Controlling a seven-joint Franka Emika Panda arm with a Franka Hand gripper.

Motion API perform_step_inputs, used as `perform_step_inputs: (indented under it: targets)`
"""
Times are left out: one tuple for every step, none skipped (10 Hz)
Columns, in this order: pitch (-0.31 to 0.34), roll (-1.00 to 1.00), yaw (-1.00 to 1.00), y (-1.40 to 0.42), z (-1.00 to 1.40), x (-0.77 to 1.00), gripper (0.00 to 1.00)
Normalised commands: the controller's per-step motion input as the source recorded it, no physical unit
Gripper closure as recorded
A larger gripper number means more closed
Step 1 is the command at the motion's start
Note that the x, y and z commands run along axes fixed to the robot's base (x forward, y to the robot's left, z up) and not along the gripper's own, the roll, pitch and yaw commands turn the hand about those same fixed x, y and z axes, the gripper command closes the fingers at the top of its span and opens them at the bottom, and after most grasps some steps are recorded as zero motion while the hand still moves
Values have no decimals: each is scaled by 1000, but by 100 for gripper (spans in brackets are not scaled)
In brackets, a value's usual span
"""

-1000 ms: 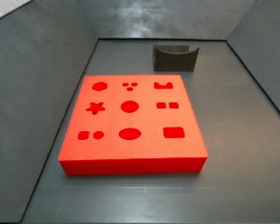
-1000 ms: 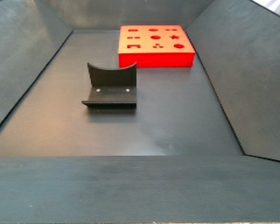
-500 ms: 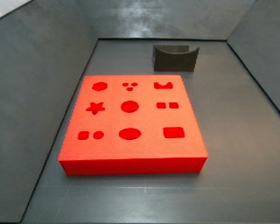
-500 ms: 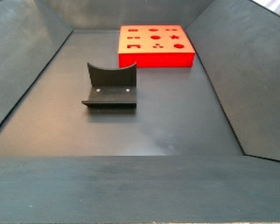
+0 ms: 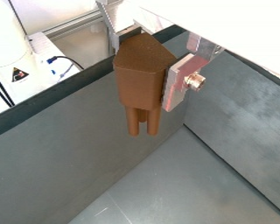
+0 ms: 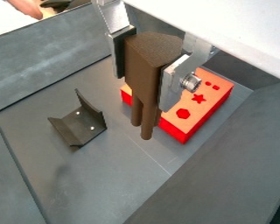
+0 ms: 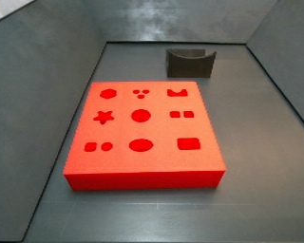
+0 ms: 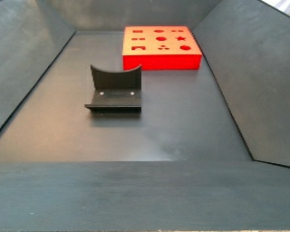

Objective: Pick up the 3 prong object. Move up. Move to above the board. Insert the 3 prong object.
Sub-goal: Move to above the board.

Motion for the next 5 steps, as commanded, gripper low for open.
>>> perform_step_inputs:
  targets:
    - [51, 8, -15, 18, 6, -624, 100]
    - [51, 8, -15, 18, 6, -624, 100]
    - [51, 8, -15, 18, 6, -624, 100]
    - [51, 8, -15, 18, 6, -624, 100]
    - [51, 8, -15, 18, 6, -624, 100]
